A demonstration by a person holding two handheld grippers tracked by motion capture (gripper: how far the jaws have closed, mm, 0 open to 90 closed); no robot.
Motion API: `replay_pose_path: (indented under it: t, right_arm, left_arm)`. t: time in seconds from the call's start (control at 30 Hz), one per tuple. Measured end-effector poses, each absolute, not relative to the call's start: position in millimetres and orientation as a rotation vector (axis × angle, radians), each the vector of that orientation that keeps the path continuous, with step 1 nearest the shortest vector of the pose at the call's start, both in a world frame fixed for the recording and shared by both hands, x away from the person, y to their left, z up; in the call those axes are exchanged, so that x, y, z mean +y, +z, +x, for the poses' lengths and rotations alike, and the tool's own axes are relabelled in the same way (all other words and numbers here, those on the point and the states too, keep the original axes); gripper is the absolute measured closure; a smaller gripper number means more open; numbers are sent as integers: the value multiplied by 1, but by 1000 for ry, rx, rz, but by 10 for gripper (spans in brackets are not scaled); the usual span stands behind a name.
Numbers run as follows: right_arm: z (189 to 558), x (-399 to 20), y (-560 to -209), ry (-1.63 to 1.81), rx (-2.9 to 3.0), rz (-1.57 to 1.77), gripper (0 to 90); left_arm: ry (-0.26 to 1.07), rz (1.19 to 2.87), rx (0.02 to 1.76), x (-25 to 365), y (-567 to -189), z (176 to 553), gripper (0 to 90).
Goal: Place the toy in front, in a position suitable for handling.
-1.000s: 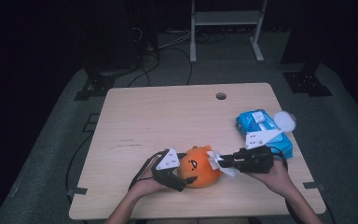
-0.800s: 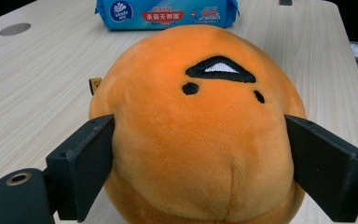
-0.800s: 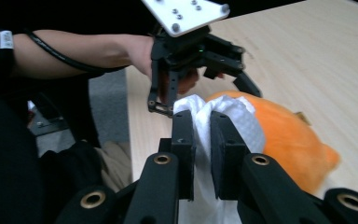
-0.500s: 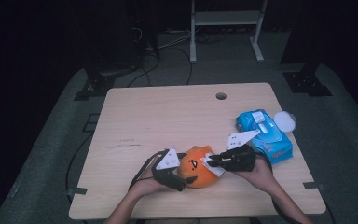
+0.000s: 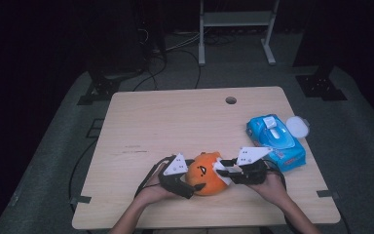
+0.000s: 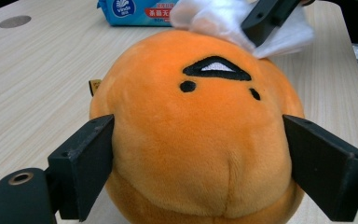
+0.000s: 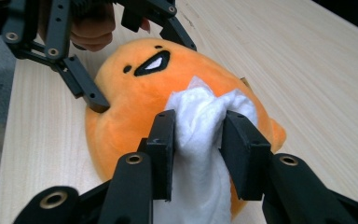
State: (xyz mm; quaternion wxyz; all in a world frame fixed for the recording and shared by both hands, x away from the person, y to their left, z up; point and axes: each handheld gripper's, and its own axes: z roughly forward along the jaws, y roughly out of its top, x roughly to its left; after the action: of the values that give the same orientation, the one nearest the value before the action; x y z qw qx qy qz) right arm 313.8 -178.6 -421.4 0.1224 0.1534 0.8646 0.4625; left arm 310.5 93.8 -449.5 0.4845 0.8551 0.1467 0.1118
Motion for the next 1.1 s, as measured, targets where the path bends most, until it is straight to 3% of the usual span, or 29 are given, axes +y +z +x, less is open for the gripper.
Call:
replay_pose_path:
  t: [0.13, 0.27, 0.33, 0.67, 0.83, 1.03, 1.1]
  right_arm:
    - [322, -180, -430, 1404, 2550, 509, 659]
    - [327, -182, -432, 1407, 2585, 618, 744]
    - [330, -187, -428, 1397, 2598, 696, 782]
    - [302, -160, -408, 1411, 2592, 504, 798]
    - [312, -180, -415, 1340, 2577, 590, 800]
    - [308, -184, -419, 1390, 2579, 630, 800]
    - [304, -173, -418, 1392, 2594, 588, 800]
  left_arm:
    - [275, 2113, 343, 94, -443, 310, 130]
    - [273, 2101, 346, 100, -431, 310, 139]
    - [273, 2109, 347, 100, -433, 310, 196]
    - [265, 2106, 387, 106, -445, 316, 259]
    - [250, 2077, 410, 110, -447, 321, 283]
    - [247, 2064, 474, 112, -448, 329, 271]
    - [233, 2071, 491, 113, -445, 330, 199]
